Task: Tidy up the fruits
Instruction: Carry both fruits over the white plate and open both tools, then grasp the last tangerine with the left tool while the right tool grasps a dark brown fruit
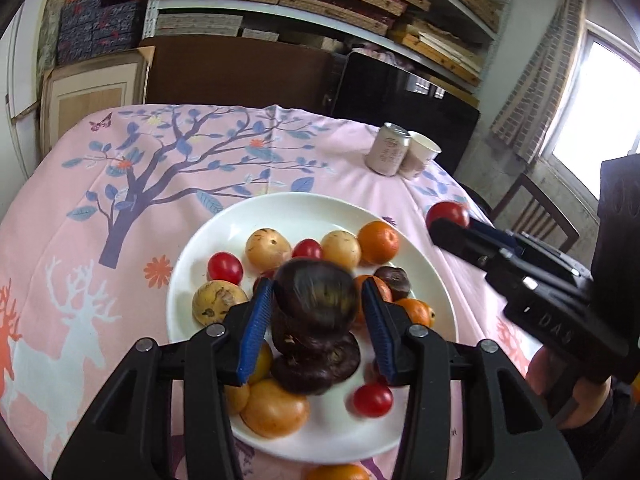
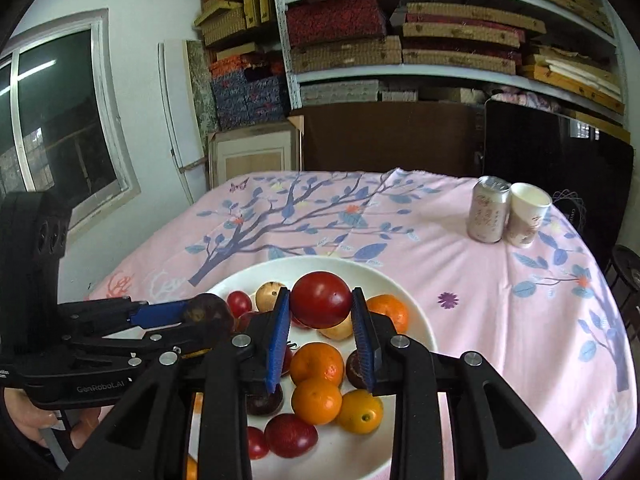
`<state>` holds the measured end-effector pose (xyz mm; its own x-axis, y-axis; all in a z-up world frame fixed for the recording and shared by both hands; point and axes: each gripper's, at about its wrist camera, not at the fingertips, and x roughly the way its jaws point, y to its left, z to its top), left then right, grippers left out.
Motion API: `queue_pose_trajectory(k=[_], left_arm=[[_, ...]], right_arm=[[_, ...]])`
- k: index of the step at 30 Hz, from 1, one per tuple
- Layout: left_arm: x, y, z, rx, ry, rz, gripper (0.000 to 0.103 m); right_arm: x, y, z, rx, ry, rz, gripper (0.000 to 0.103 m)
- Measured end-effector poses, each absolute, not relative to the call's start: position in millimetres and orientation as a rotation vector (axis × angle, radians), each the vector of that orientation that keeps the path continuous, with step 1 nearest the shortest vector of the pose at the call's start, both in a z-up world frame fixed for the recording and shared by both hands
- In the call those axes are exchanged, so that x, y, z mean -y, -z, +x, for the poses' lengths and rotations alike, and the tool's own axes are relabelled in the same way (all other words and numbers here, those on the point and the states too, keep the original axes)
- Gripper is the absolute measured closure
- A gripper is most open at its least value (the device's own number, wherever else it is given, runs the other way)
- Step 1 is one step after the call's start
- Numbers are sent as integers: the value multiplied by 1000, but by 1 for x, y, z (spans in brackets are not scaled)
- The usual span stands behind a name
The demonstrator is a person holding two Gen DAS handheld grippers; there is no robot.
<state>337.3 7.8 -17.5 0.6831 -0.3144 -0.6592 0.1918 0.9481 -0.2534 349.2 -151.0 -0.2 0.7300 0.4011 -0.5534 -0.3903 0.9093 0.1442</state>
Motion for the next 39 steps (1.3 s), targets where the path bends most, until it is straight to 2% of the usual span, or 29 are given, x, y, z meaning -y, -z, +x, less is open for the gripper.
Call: queue_pose_trajectory(k=[1,3,7,10,11,14,16,22,39], left_arm=[[-9,18,339,-770,290,-178,56],[-10,18,337,-766,290,-177,54],[-14,9,316,-737,306,-174,51],[-14,5,280,-702,337,-139,43],[-14,6,265,-693,348,-117,42],[-16,14,231,-682,348,-81,39],[-21,24,216,-696,316,-72,35],[-44,59,204,-808,238,-126,35],[-48,70,190,-840,237,-136,35]], right_arm=[[148,3,352,-621,-434,8,72],[146,5,350,-617,-434,9,64],[159,-1,334,-603,-446,55,63],[174,-2,306,-589,-457,84,56],[178,0,298,-590,-462,91,51],[180,13,263,-626,-503,94,45],[167,26,244,-680,-545,50,45],[109,64,205,-857,-656,-168,45],[70,79,203,-917,-633,-224,44]])
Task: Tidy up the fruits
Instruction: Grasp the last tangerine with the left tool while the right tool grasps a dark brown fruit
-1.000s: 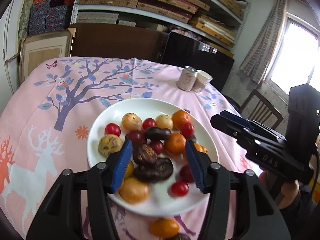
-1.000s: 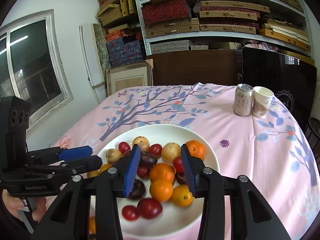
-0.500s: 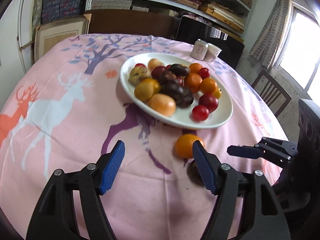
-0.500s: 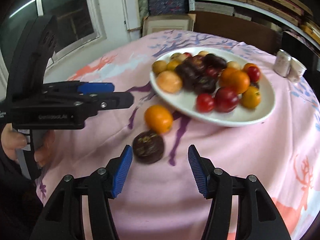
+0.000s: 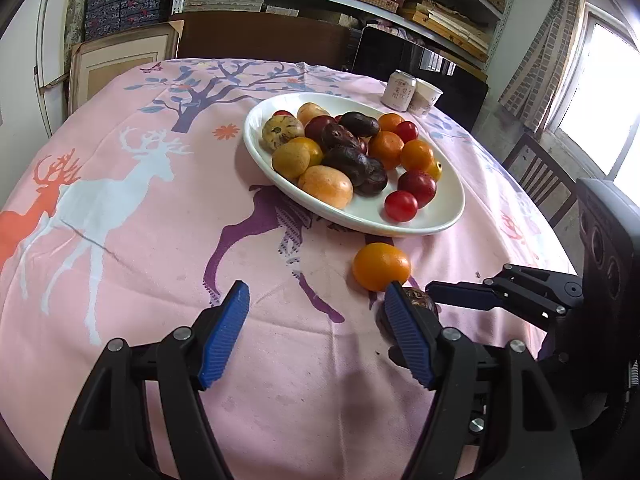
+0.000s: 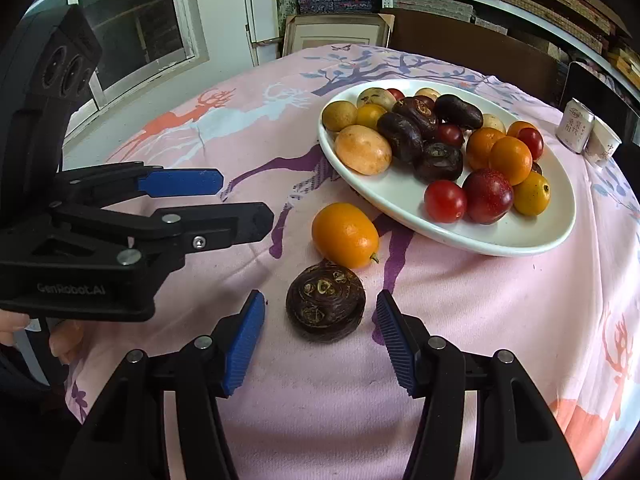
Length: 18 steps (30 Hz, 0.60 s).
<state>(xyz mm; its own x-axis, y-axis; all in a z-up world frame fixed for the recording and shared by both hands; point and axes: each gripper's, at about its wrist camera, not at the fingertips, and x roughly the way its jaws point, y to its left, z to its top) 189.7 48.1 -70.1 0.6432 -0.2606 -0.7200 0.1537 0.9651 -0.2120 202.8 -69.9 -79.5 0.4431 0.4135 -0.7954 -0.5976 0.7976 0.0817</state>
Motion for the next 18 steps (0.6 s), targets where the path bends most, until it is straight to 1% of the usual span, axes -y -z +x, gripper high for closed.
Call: queue_pose_trajectory(k=[2,4,5,13,18], left_arm=[[-48,70,190,-842,236,-137,35],[-47,70,189,-843,235,-135,35],[-47,70,189,-844,235,-134,35],[-41,72,188,-854,240,-119,35],[-28,73,186,-863,251,-65,35]], right_arm=[[70,81,204,-923,-632,-220,45],[70,83,207,-941,-632,-210,58],[71,84,208,-948,-630,-205,62],[81,82,202,-940,-641,-170,62],[105,80,202,-925,-604,-112,62]])
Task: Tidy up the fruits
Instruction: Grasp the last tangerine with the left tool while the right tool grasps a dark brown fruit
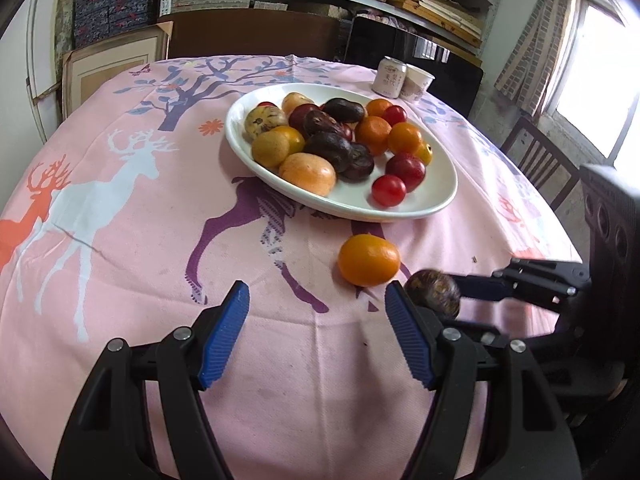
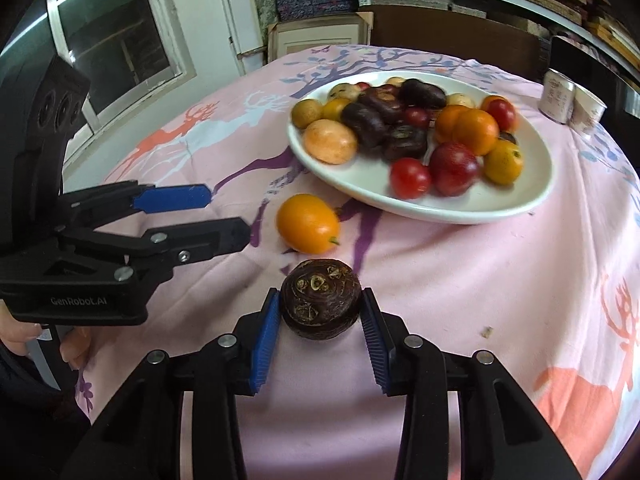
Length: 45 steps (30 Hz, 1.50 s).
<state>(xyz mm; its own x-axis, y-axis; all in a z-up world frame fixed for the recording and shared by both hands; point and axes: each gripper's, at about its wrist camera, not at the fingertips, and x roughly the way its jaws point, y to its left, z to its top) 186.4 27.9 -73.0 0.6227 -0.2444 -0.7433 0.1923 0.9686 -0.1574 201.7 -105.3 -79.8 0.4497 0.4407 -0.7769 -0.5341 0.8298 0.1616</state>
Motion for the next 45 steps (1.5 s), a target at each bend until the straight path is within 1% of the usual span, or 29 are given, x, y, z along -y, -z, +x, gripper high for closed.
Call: queue_pose_trajectory(k=[7,14,39,42,45], left_arm=[[13,75,191,-866,271,93,35],[39,82,210,-892,257,154,35],[37,86,216,-911,243,136,35],[37,87,217,-920,257,124,55],[37,87,216,-915,263,124,55]], right_arm=[[169,87,215,-945,-527,77,62],[178,87,212,-925,-552,110,62],[186,86,213,-919,-572,139,62],[186,86,213,-918,-572,139,62],[186,86,213,-918,-572,140,62]])
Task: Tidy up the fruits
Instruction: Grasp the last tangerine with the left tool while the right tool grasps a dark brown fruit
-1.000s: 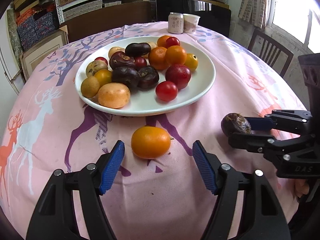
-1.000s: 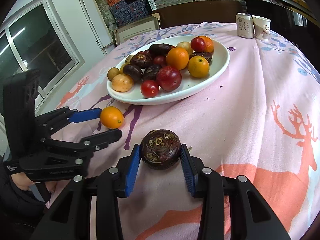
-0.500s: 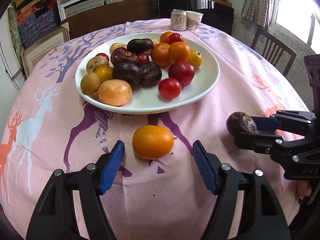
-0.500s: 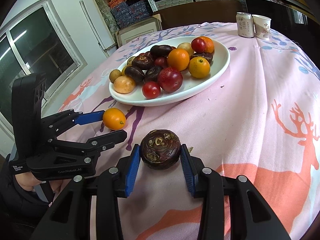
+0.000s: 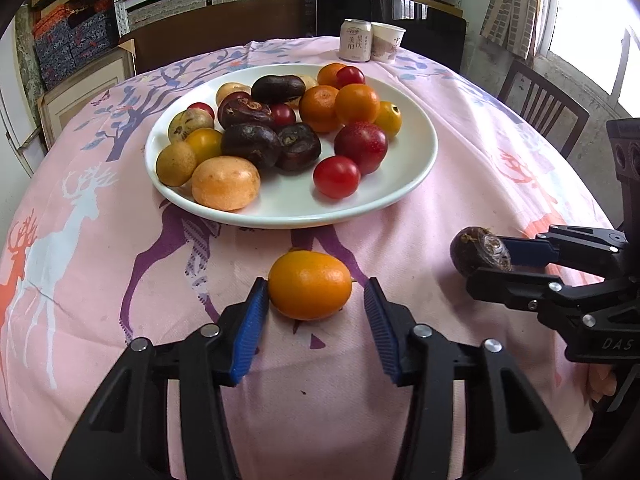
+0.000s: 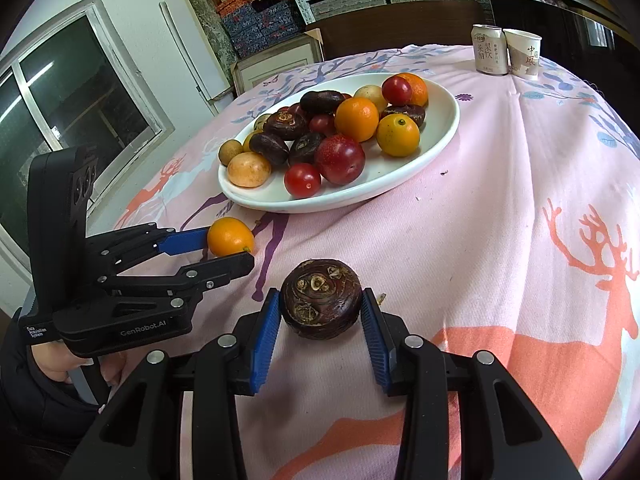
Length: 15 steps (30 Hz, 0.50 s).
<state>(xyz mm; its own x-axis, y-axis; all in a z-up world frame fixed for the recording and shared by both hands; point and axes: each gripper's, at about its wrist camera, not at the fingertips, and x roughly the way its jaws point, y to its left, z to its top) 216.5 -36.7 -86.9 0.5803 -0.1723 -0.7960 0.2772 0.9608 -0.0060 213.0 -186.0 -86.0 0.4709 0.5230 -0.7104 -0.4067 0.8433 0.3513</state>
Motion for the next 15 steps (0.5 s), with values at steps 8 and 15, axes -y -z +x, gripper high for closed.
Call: queue_pose_trajectory(k=[8,15], left_arm=[[36,83,213,-893,271,116,62],[34,77,201,-871,302,87,62]], right_arm=[[186,86,213,-917,-573,144,62],[187,85,212,-907,-579,148,62]])
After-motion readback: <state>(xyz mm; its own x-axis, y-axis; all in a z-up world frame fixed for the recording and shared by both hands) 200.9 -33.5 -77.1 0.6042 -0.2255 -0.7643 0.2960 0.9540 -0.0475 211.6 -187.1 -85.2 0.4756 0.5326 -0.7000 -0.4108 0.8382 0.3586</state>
